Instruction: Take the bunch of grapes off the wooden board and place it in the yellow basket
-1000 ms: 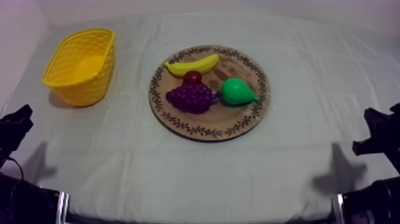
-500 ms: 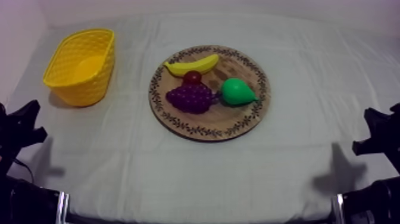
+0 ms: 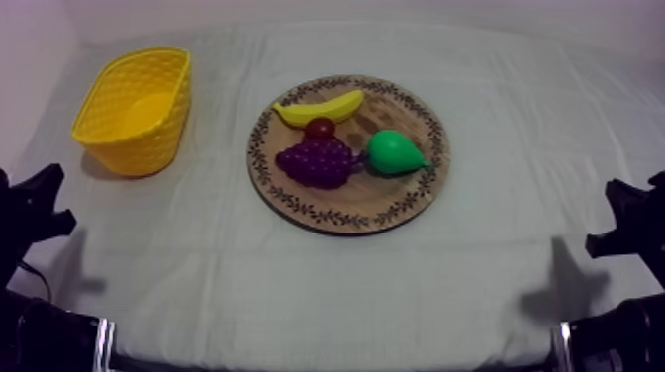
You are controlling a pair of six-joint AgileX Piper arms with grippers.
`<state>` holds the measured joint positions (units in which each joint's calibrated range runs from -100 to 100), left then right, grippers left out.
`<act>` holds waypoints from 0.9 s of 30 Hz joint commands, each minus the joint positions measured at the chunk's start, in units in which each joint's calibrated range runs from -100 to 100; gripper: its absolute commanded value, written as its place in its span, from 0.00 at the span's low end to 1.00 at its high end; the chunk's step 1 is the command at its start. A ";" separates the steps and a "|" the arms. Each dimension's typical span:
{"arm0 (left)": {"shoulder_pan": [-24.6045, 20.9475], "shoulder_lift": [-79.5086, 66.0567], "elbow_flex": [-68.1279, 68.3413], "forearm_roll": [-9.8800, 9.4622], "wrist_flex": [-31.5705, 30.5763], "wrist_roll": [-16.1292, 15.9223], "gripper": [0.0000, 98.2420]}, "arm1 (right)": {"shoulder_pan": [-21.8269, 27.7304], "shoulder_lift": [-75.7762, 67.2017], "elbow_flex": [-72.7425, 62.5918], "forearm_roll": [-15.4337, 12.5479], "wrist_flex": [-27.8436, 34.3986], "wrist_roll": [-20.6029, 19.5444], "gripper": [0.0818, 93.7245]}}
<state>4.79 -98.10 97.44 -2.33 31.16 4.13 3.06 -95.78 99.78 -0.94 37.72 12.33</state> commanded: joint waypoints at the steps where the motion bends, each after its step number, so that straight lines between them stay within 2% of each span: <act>1: 0.04 2.16 -2.04 0.01 0.05 -0.13 0.00 | 0.01 0.02 -0.01 -0.01 0.02 0.00 0.00; 18: 3.15 28.57 -27.83 0.05 -1.13 -0.54 0.00 | 0.01 0.02 -0.01 -0.01 0.02 0.00 0.00; 27: 8.27 43.26 -41.25 -0.21 -1.24 -1.73 0.00 | 0.01 0.02 -0.01 -0.01 0.02 0.00 0.00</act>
<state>11.98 -58.60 59.19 -2.52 29.91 2.43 3.06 -95.78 99.78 -0.94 37.72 12.33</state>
